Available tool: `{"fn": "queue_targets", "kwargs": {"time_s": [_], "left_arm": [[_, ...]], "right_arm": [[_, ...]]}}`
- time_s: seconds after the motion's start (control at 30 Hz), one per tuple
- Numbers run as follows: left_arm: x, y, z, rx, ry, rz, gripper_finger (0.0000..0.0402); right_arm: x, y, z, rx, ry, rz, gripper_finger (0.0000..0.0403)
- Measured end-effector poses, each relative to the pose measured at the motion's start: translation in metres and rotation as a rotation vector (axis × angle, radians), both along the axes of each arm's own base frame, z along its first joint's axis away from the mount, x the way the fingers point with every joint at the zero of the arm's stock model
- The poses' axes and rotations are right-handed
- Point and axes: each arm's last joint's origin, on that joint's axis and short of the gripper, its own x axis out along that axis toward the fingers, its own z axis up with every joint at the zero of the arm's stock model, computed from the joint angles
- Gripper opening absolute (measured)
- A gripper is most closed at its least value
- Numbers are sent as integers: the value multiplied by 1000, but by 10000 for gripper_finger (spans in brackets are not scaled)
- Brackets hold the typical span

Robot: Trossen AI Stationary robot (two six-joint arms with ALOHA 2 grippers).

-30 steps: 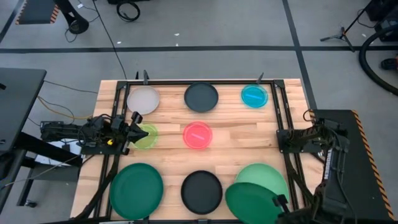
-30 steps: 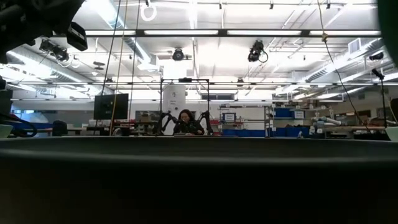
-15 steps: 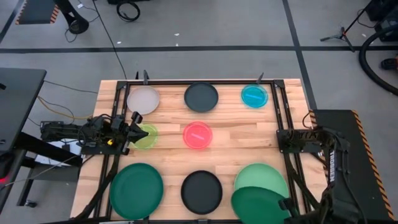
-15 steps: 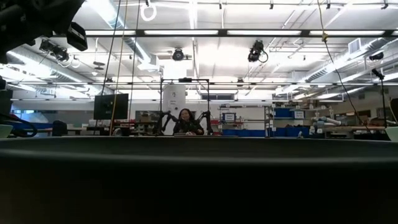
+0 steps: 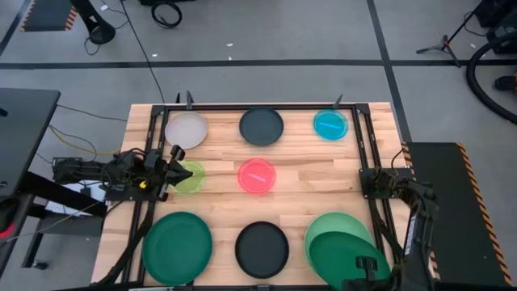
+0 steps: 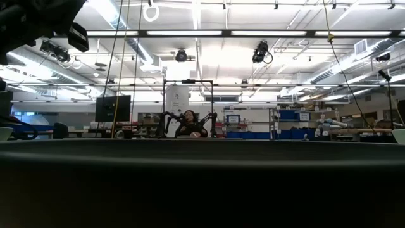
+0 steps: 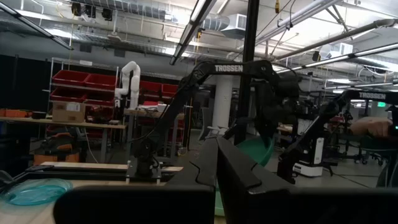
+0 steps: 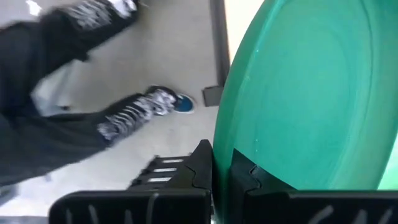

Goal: Stack plastic plates
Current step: Stack the green plate on top of light green plate, then stack the green stacked plates on top of the dark green plate

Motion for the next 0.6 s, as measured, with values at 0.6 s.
{"fn": "queue_targets", "kwargs": {"time_s": [0.6], "left_arm": [[0,0,0,0,0,0,11]], "right_arm": [[10,19,-70,-266,49,26,83]]}}
